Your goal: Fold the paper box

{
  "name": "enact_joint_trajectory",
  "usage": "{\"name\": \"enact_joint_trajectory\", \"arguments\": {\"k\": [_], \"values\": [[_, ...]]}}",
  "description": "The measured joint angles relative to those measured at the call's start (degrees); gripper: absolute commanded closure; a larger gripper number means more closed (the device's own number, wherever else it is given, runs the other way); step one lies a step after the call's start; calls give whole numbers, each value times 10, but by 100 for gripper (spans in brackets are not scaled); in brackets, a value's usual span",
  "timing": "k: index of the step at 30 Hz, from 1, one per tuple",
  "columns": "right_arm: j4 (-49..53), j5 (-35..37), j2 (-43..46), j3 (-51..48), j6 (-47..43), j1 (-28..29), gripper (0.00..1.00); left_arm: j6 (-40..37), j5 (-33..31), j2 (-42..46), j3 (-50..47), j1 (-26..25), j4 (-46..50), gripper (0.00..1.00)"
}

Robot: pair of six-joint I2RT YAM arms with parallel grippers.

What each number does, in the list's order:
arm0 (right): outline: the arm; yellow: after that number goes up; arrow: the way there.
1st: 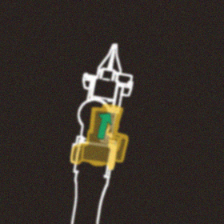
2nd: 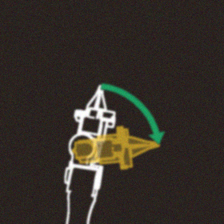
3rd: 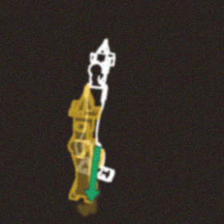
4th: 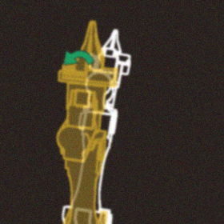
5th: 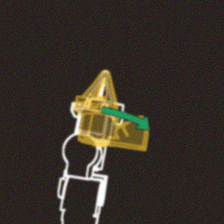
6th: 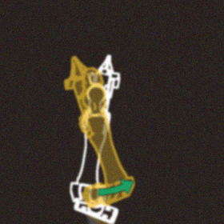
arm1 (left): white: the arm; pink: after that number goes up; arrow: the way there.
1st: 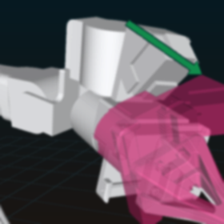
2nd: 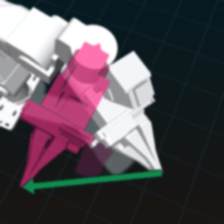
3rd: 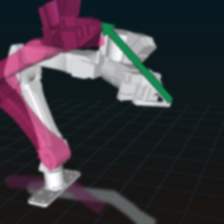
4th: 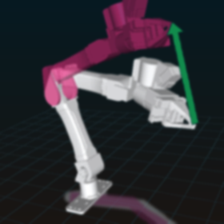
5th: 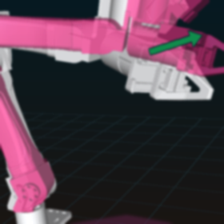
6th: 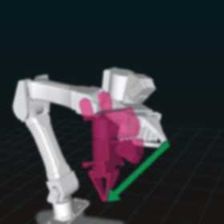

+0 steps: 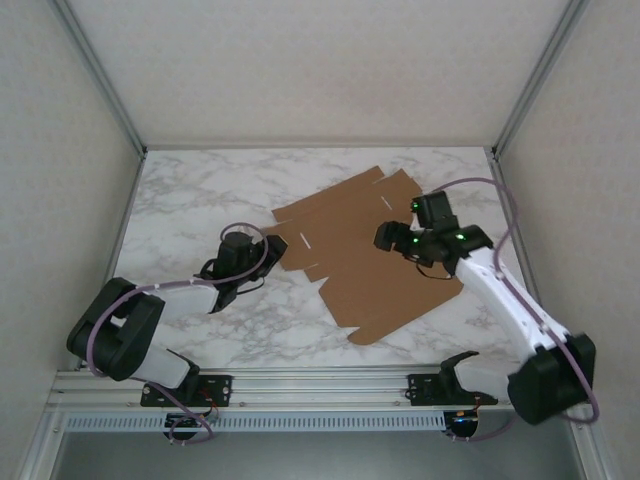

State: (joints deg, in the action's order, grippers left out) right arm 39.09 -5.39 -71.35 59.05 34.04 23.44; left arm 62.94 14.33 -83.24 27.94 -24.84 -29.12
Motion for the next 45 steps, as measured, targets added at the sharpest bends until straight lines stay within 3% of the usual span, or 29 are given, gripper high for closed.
{"name": "enact_joint_trajectory", "arguments": {"k": [6,10,16,19,27,31,33,36,40,42,45], "values": [[-19,38,-118,-7,23,50,44,-36,-82,90,5,23,141,33],[-40,45,-197,8,23,88,49,-95,-141,118,52,32,226,33],[-67,35,-341,71,-8,154,67,-202,-198,59,195,41,294,31],[-80,13,-350,80,-28,160,71,-250,-202,8,256,52,301,28],[-150,-27,-303,-3,-62,161,75,-389,-161,-245,492,71,349,27],[-153,-28,-272,-34,-68,163,59,-437,-104,-364,584,82,371,27],[-140,-28,-247,-49,-68,164,56,-452,-80,-404,613,85,384,25],[-93,-10,-177,-64,-55,164,62,-465,-48,-428,631,87,393,24],[-33,59,-96,-64,-7,160,86,-462,20,-449,683,86,397,26],[10,107,-94,-63,30,150,94,-461,50,-474,722,83,388,26],[49,155,-125,-63,68,129,95,-460,70,-492,728,82,386,26]]}}
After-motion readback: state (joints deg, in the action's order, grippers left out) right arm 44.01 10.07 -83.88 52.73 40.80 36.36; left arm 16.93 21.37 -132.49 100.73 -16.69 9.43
